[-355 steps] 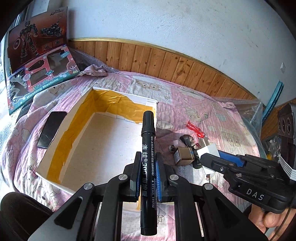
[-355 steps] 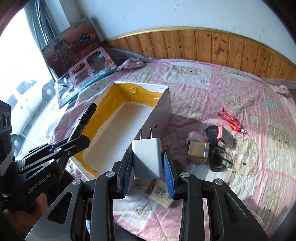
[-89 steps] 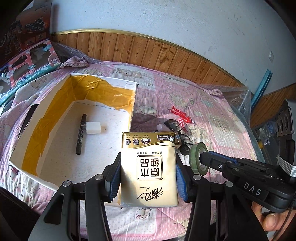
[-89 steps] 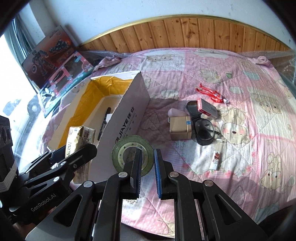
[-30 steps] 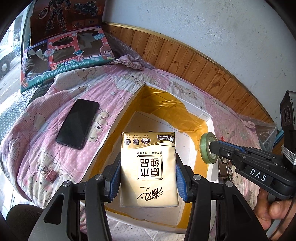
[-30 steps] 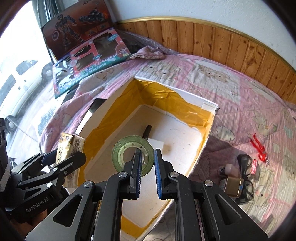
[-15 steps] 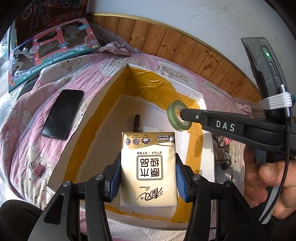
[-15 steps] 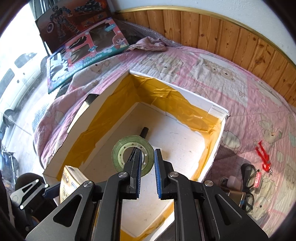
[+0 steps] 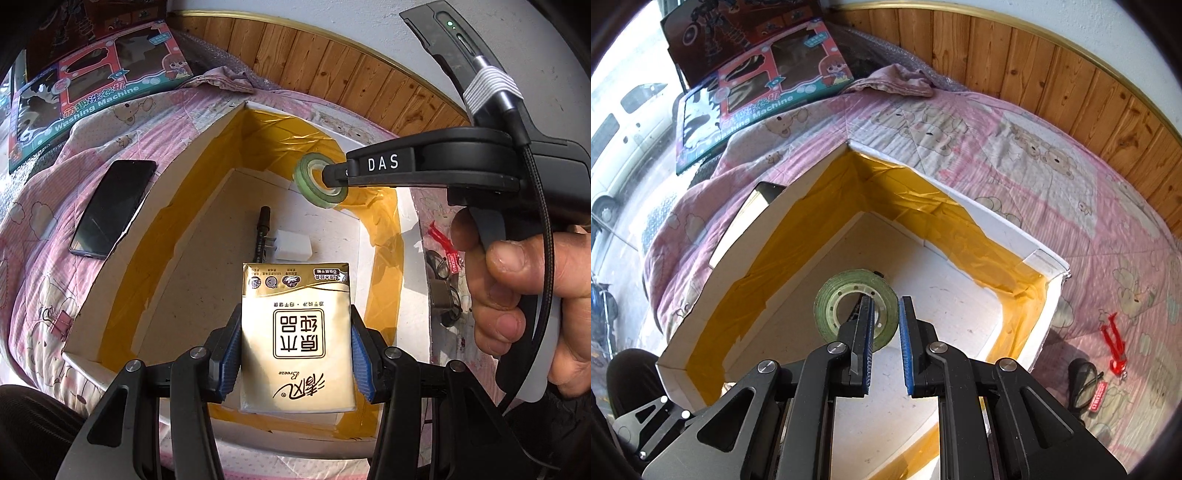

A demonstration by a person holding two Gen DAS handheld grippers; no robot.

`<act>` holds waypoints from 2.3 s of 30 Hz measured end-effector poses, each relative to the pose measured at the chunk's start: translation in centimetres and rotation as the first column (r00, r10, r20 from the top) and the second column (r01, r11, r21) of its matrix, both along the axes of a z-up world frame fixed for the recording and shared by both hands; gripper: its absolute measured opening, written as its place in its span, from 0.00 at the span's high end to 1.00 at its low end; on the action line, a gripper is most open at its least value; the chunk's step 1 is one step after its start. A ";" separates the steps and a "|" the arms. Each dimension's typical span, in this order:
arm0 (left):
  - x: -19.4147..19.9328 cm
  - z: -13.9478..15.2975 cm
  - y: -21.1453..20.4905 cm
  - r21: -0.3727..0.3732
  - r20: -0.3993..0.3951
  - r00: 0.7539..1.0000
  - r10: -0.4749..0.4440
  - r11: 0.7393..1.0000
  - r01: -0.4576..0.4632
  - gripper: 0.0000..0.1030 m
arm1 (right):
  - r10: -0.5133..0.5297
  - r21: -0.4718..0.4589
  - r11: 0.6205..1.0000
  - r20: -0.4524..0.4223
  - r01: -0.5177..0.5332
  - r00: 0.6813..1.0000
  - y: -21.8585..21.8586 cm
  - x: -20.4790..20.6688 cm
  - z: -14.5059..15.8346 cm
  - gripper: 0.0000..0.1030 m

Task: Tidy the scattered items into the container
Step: 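Open the right tool to drop the tape in the box while the left tool releases the tissue pack, then withdraw both tools from the box toward the remaining items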

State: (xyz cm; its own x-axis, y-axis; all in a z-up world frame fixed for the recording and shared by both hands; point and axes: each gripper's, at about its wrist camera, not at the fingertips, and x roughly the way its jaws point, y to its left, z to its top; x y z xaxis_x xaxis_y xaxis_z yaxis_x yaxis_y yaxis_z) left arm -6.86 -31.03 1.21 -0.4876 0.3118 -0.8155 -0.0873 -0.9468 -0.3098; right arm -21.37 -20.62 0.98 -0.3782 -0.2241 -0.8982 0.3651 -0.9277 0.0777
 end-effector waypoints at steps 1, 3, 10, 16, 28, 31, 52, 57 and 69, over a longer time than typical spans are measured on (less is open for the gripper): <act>-0.2 0.0 -0.1 -0.001 -0.002 1.000 0.007 1.000 -0.007 0.50 | -0.007 0.004 1.000 0.004 0.007 1.000 0.1 -0.3 -0.2 0.87; -0.6 0.3 -0.7 0.002 -0.011 0.999 0.035 0.999 -0.035 0.50 | -0.021 0.009 1.000 0.011 0.021 1.000 0.6 -0.8 -0.6 0.87; -2.5 0.9 -3.3 -0.006 -0.028 0.993 0.116 0.993 -0.116 0.50 | -0.046 0.039 0.998 0.036 0.044 0.998 1.8 -1.8 -1.8 0.87; -3.6 0.3 -4.1 -0.020 -0.012 0.989 0.147 0.989 -0.148 0.50 | -0.048 0.044 0.998 0.045 0.046 0.998 1.8 -2.5 -2.5 0.87; -4.6 -1.2 -4.4 -0.080 0.038 0.982 0.183 0.981 -0.179 0.39 | -0.100 -0.043 0.994 0.018 0.101 0.995 3.1 -1.3 -1.3 0.69; -3.9 -0.8 -4.6 -0.066 0.034 0.981 0.191 0.980 -0.188 0.39 | -0.116 -0.110 0.987 0.012 0.117 0.993 4.3 0.1 0.0 0.69; 5.3 6.5 4.8 -0.096 -0.214 0.973 -0.080 0.994 0.061 0.39 | -0.146 -0.406 0.904 -0.004 0.132 0.989 13.3 16.3 1.9 0.69; 6.4 5.9 7.8 -0.097 -0.188 0.969 -0.159 0.985 0.142 0.39 | -0.250 -0.406 0.880 0.049 0.248 0.967 18.1 18.4 -0.3 0.69; 6.4 3.5 15.7 -0.085 -0.094 0.937 -0.336 0.941 0.329 0.39 | -0.558 -0.344 0.737 0.175 0.582 0.811 30.4 21.2 -6.0 0.67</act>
State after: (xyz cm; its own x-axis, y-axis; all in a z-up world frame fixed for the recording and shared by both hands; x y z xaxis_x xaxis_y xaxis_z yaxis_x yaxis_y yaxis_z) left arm -0.44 -15.35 4.68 -0.4502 0.4171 -0.7895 -0.4293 -0.8764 -0.2182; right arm -0.15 9.74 -5.06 -0.4934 -0.2959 -0.8179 -0.2389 -0.8581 0.4546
